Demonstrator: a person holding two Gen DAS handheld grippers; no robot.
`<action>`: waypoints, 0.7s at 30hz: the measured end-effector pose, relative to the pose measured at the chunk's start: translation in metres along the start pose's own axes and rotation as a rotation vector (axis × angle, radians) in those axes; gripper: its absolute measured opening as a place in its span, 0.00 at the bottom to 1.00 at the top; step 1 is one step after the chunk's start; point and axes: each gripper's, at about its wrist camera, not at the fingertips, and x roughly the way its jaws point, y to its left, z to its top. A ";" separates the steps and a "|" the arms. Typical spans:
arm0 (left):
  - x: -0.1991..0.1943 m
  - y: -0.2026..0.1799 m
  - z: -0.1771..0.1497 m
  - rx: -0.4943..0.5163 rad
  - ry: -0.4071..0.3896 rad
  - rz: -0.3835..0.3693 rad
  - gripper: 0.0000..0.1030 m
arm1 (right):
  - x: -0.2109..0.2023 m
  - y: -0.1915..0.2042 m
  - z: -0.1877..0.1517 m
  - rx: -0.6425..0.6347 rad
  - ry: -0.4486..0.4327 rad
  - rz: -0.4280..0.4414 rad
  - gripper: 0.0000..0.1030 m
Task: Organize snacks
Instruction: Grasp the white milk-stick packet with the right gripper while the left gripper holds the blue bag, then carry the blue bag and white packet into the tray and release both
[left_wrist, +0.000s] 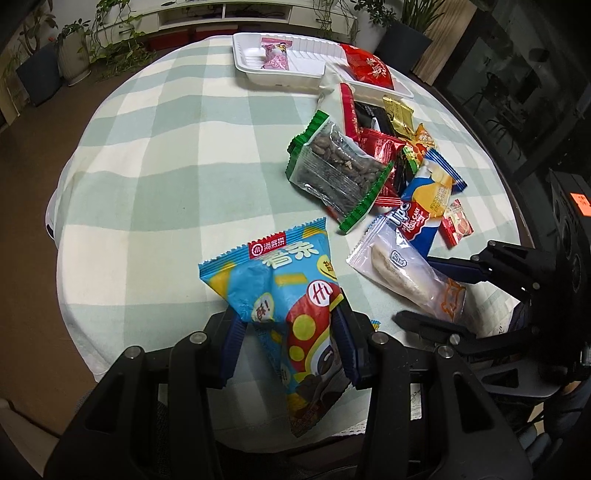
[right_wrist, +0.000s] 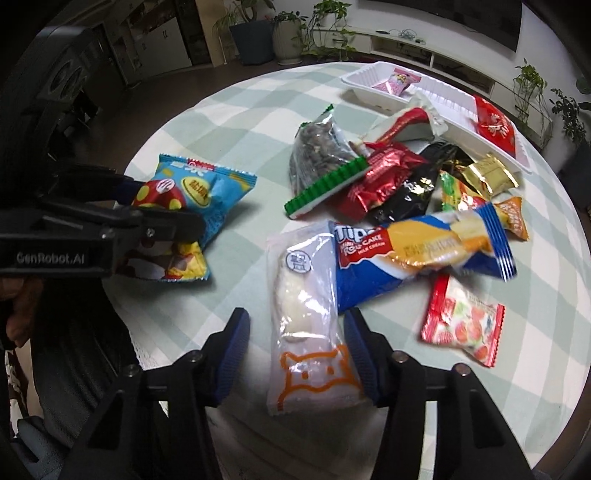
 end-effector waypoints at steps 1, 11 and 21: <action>0.000 0.000 0.000 -0.001 0.000 -0.002 0.40 | 0.000 -0.001 0.001 0.002 0.002 0.000 0.45; 0.001 -0.006 -0.001 0.014 0.000 -0.021 0.40 | -0.004 -0.010 -0.002 0.037 -0.001 0.021 0.27; 0.001 -0.009 -0.001 0.013 -0.001 -0.046 0.40 | -0.021 -0.013 -0.007 0.077 -0.043 0.066 0.25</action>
